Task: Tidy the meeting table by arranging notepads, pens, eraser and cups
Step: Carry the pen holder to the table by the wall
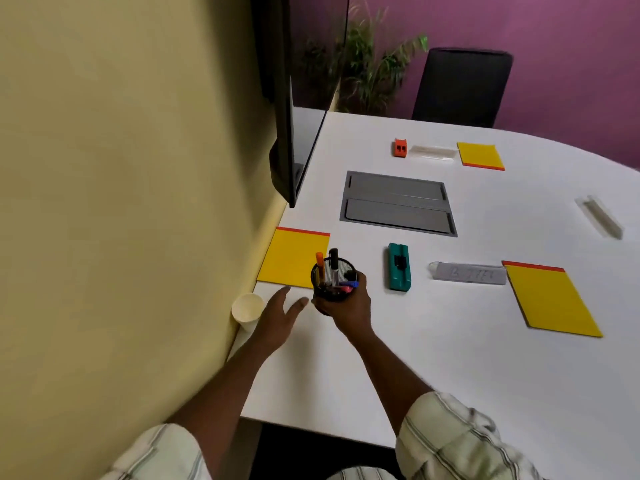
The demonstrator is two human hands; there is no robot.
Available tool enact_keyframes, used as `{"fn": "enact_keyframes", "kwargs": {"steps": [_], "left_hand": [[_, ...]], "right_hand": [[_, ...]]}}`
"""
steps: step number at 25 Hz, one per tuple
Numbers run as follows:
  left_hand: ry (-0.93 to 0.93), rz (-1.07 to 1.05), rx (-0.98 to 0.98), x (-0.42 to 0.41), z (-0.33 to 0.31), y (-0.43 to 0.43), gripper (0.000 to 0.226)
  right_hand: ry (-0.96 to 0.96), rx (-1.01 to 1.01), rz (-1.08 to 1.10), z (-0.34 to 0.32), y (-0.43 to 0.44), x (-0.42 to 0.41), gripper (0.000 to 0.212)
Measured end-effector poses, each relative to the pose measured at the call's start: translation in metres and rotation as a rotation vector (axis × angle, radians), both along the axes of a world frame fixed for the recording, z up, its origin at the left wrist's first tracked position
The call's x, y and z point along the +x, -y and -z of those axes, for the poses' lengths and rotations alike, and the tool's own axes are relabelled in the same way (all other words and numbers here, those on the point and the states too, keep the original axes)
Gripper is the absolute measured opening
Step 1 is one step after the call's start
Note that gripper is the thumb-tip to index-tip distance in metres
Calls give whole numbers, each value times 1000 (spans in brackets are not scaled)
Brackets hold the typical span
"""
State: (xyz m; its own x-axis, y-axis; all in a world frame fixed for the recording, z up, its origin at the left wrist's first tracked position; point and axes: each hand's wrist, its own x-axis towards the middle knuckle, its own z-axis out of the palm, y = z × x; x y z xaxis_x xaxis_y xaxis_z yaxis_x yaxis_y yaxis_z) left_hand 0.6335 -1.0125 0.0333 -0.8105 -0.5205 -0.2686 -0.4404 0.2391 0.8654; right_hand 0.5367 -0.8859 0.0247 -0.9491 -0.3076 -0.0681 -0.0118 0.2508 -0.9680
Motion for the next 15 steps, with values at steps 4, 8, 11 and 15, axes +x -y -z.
{"fn": "enact_keyframes", "kwargs": {"steps": [4,8,11,15], "left_hand": [[26,-59,-34,-55,-1,17,60],[148,-22,-117,-108,2,26,65],[247,8,-228,-147,13,31,67],[258,-10,-316,-191,21,33,60]], "right_hand": [[-9,-22,-4,9,21,-63,82],[-69,-48,33,15,49,-129,79],[-64,-90,49,31,76,-177,77],[-71,-146,69,43,104,-224,73]]}}
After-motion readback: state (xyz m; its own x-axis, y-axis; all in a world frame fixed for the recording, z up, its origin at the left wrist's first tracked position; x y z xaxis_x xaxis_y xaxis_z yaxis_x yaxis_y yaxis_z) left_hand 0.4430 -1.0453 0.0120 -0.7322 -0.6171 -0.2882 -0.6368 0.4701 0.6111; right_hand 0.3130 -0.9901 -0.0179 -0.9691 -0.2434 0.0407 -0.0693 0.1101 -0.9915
